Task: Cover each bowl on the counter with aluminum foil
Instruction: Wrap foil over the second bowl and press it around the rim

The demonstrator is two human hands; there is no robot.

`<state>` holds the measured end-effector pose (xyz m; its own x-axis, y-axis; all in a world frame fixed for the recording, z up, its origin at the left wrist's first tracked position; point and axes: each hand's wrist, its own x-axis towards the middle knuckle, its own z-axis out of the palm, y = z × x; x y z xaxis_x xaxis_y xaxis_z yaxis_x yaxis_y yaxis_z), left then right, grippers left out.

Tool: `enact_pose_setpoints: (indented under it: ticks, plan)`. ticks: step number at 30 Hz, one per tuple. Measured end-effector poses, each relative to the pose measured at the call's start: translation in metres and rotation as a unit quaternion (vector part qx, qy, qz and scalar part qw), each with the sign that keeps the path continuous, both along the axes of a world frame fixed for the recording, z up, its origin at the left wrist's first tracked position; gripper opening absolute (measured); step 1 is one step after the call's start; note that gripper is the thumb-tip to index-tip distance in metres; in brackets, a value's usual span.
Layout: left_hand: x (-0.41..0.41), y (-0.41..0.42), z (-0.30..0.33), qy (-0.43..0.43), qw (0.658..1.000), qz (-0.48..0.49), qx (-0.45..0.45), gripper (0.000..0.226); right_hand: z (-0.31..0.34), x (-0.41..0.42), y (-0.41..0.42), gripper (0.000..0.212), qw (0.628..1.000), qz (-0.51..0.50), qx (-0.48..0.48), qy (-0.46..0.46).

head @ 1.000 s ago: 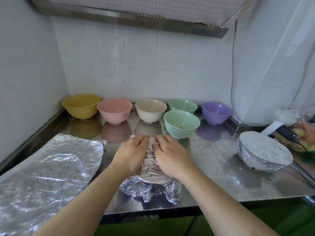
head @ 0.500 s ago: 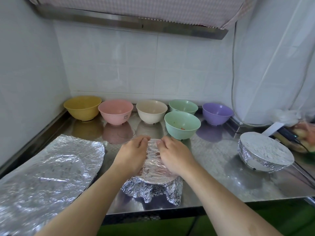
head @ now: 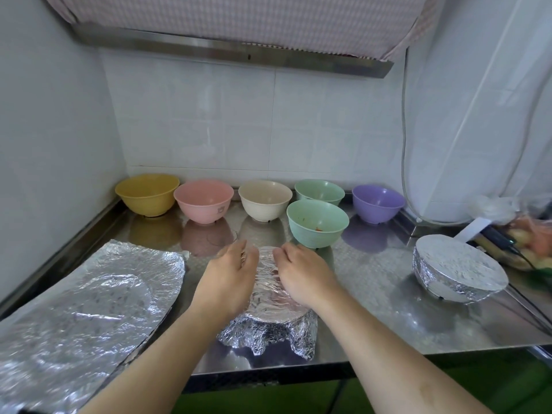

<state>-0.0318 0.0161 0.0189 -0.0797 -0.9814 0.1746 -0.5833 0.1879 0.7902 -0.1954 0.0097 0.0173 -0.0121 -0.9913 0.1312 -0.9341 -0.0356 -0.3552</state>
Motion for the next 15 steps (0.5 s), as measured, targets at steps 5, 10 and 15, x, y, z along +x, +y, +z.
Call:
enact_pose_setpoints:
  ticks: [5,10,15]
  plan:
    - [-0.008,0.015,-0.016,-0.124,0.989,-0.027,-0.075,0.034,0.009,-0.003,0.01,0.039,0.979,-0.031,-0.013,-0.201]
    - [-0.004,0.011,-0.025,-0.117,0.993,-0.022,-0.021,0.051,-0.014,0.001,0.041,0.056,0.988,-0.006,-0.048,-0.147]
    - [-0.008,0.018,-0.025,-0.033,0.997,0.033,-0.067,0.069,-0.032,0.006,0.05,0.065,0.977,-0.048,-0.097,-0.185]
